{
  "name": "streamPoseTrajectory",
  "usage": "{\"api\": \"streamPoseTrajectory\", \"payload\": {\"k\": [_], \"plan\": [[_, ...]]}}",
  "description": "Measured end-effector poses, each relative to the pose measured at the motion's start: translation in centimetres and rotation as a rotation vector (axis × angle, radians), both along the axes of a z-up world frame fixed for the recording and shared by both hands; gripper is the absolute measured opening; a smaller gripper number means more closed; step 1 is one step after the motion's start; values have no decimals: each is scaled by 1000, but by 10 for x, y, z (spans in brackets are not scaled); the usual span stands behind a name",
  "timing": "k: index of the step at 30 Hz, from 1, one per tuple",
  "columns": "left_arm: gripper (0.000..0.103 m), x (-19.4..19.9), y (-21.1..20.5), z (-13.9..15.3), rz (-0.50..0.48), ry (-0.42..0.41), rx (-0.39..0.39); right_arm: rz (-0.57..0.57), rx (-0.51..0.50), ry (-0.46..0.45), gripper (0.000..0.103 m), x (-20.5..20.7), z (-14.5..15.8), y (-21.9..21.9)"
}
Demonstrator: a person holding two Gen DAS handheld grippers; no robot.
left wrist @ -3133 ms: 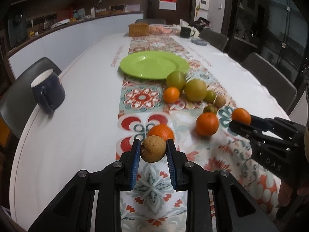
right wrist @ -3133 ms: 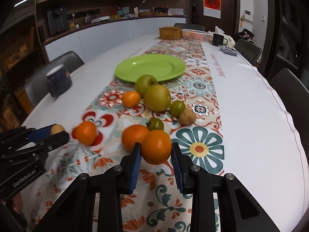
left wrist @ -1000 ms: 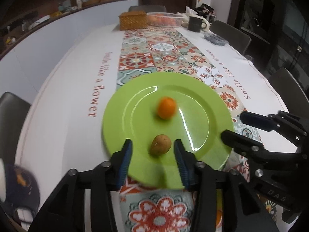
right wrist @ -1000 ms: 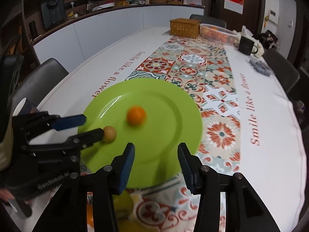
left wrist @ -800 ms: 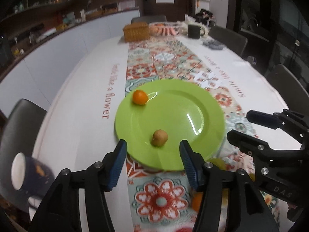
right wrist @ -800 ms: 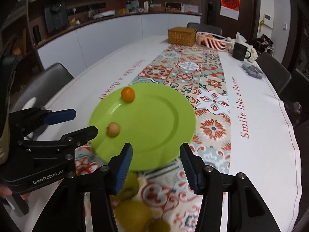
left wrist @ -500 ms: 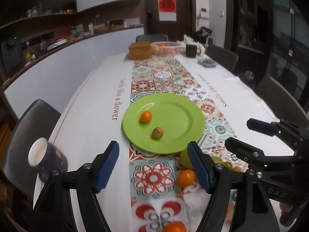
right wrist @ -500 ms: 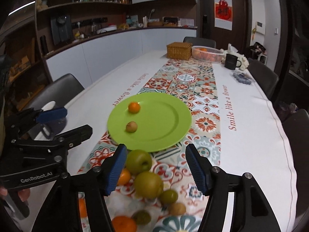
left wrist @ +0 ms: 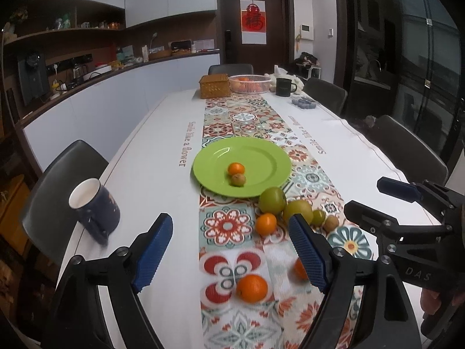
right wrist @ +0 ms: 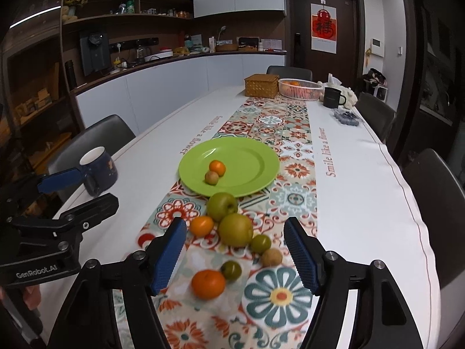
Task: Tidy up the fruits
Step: 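Withdraw both open tools from the plate back toward the fruit group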
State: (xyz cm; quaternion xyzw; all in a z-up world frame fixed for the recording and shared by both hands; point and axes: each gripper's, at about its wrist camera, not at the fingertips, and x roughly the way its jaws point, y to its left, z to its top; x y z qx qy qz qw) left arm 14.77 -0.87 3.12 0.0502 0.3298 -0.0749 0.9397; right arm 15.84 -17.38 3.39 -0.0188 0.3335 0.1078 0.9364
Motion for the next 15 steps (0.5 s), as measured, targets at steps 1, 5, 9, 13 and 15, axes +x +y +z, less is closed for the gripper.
{"api": "streamPoseTrajectory", "payload": {"k": [1,5,9,13,15], "plan": [[83,-4,1,-1,0,-3,4,0,3,2,70,-4,-1,0],[83,-20,0,-7,-15,-24,33,1,-14,-7,70,-19,-7,2],[83,-32,-1,-13,-32,-39,35,6,-4,-6,70,-32,-15,2],[83,-44,-2,-22,-53,-62,52,11,-9,-8,70,-42,-25,3],[83,-47,-4,-27,-64,-63,56,14,-15,-5,70,-45,-29,4]]}}
